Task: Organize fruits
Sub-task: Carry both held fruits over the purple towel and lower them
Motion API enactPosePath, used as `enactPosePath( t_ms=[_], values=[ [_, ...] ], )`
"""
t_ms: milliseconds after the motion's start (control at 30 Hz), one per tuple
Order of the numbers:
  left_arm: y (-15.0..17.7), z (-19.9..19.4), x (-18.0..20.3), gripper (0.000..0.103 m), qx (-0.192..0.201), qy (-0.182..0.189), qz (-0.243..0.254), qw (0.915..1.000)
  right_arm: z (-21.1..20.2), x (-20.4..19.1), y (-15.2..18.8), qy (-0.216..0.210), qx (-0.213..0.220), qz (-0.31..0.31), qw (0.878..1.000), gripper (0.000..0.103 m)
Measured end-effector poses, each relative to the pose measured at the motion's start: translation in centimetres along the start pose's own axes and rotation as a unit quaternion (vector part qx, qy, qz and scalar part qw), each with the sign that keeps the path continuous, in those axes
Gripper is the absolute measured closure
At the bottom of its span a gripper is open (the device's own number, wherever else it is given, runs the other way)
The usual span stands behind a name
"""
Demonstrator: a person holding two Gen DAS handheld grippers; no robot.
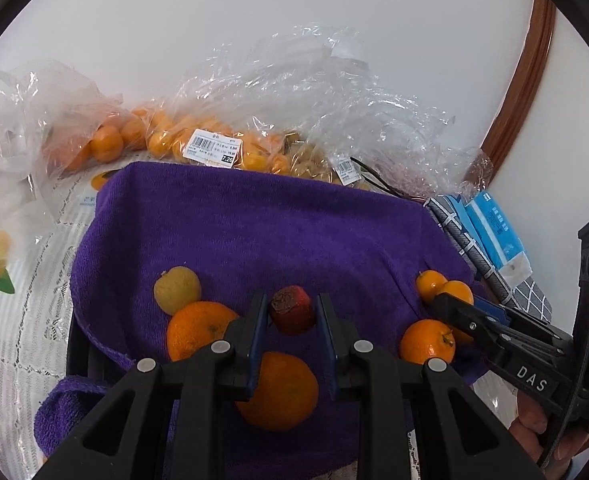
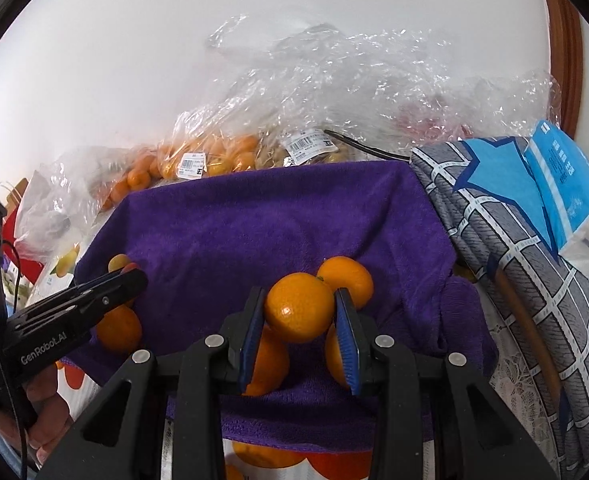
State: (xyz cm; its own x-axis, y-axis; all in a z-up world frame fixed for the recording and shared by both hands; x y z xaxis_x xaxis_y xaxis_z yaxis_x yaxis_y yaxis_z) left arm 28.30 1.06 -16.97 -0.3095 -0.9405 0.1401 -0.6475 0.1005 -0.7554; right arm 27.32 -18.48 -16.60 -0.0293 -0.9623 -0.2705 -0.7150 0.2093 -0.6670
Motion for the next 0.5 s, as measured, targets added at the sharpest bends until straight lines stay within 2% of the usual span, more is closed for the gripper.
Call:
enactPosePath(
  t_ms=[267,500],
  values=[
    [0.1,0.1,0.2,0.080,-0.003,-0.002,0.009,1.0000,-0.4,-0.1,0.3,0.004,0.006,-0.010,1.000,0.068],
    [0.1,0.1,0.4,0.079,-0.005,-0.005,0.016,0.9998,-1.3,0.3,0.2,0.006,0.018,0.002,1.000,0.059]
  ],
)
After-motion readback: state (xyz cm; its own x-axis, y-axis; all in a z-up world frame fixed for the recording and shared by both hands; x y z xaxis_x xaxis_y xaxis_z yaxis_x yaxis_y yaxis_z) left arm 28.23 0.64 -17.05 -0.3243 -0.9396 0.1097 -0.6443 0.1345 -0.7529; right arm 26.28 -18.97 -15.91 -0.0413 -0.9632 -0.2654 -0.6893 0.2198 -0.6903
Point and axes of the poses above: each gripper's, at about its wrist camera, not at the fingertips, and z roughly the way its jaws point, x to its right, y to its underside, the point moved 1 cm from there along z, roughly the way its jaws point, and after that the axes turned 13 degrees about z, right-handed, at the moved point
